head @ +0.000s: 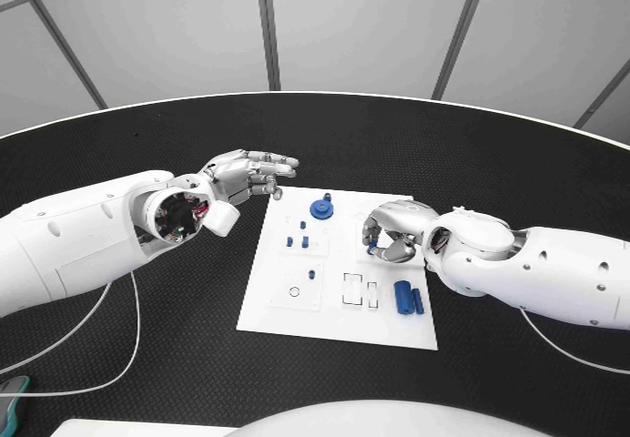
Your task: Assemble the parts on the task board
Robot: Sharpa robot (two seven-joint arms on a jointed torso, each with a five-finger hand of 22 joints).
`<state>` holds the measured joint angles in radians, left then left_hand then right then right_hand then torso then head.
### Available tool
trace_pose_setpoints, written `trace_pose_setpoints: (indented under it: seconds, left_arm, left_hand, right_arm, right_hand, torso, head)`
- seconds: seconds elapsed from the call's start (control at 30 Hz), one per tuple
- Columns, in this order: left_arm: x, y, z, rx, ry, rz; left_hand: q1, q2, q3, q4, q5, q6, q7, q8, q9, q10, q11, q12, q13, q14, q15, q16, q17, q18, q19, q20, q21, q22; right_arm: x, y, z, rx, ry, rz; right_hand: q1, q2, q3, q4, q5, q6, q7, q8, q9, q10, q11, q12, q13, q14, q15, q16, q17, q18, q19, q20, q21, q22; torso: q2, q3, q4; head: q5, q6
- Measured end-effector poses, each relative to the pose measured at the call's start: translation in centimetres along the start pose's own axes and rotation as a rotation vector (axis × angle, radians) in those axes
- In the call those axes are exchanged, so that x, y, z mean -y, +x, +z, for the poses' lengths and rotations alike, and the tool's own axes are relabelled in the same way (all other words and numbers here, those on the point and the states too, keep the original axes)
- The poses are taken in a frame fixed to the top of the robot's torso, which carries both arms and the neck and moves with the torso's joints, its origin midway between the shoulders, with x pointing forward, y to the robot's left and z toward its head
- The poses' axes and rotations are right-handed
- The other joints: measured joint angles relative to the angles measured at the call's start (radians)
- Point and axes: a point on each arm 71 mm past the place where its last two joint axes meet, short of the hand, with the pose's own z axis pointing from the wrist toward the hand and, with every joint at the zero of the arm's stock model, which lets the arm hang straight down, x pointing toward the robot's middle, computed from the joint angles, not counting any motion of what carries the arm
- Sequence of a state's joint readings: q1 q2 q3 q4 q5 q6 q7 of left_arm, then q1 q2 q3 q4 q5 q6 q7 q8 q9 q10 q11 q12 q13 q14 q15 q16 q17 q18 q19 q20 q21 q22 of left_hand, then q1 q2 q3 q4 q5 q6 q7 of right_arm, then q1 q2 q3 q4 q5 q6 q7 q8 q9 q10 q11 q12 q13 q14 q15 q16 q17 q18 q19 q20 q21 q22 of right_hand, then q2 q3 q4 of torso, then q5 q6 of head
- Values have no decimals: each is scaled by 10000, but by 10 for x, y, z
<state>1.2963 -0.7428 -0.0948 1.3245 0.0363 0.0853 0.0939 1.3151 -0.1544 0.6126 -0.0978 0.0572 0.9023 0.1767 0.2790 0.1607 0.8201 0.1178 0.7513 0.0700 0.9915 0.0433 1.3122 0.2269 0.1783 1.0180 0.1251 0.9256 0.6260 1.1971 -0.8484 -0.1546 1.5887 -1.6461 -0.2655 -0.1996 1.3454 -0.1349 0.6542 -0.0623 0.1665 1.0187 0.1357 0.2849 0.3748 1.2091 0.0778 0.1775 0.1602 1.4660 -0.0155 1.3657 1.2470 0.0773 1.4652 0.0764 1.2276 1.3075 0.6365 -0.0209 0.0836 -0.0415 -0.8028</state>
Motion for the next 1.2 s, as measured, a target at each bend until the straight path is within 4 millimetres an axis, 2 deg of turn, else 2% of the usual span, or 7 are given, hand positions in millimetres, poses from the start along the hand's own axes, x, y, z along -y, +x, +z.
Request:
trace_pose_setpoints:
  seconds: [0.3, 0.53, 0.8, 1.03, 1.2]
  left_arm:
    - [0, -1, 1, 15, 3, 4]
    - [0, -1, 1, 29, -2, 6]
    - [0, 0, 2, -13, -5, 6]
    - [0, 2, 5, -82, -15, 5]
    - [0, 4, 6, -139, -21, 5]
  left_hand:
    - [0, 0, 0, 0, 0, 0, 0, 0, -1, 0, 0, 0, 5, 0, 0, 0, 0, -1, 0, 0, 0, 0]
    - [0, 0, 1, 0, 0, 0, 0, 0, -2, 0, 0, -41, 8, 0, 0, 0, 0, 0, 0, 0, 0, -13]
    - [0, 0, 1, -1, 0, 0, 0, 0, -2, 0, 0, -41, 7, 0, 0, 0, 0, 0, 0, 0, 0, -12]
    - [0, 0, 1, -1, 0, 0, 0, 0, -3, -36, 36, -41, 7, 0, 0, 0, 0, -1, 0, 0, 1, -11]
    - [0, 0, 1, -1, 0, 0, 0, -20, -3, -35, 36, -41, 6, 0, 0, 0, 0, -1, 0, 0, 1, -11]
  right_arm:
    - [-4, -6, -14, 352, -75, 195]
    - [-18, -24, -28, 848, -388, 352]
    - [-64, -38, -28, 1264, -1656, 606]
    - [-102, -38, -9, 1347, -2804, 695]
    - [-127, -29, 7, 1236, -3491, 805]
  right_hand:
    - [38, 42, 2, -3, 53, -2, -2, -2, 5, -1, 0, -4, 6, 0, 0, 0, 6, 1, 0, 0, 47, -1]
    - [52, 55, 42, -97, 54, 54, -16, -2, 3, 34, 35, -37, 8, -1, 1, 67, 52, 1, -1, 1, 121, -1]
    - [62, 65, 42, -97, 54, 69, -1, -3, 11, 34, 35, -5, 11, -1, 1, 67, 70, 1, 0, 1, 121, -2]
    - [63, 67, 41, -97, 48, 68, -1, -3, 10, 34, 35, 4, 12, -1, 1, 67, 43, 1, 0, 1, 121, 7]
    - [63, 67, 68, -124, 47, 68, -1, -3, 9, 34, 34, 3, 13, -1, 1, 67, 31, 1, -1, 1, 83, 7]
  torso:
    - [-15, 1, -2]
    - [-15, -2, -2]
    - [-10, -8, 1]
    - [5, -18, 30]
    - [14, -35, 46]
  head:
    - [-22, 0]
    - [-4, 20]
    - [35, 58]
    - [127, 69]
    - [225, 73]
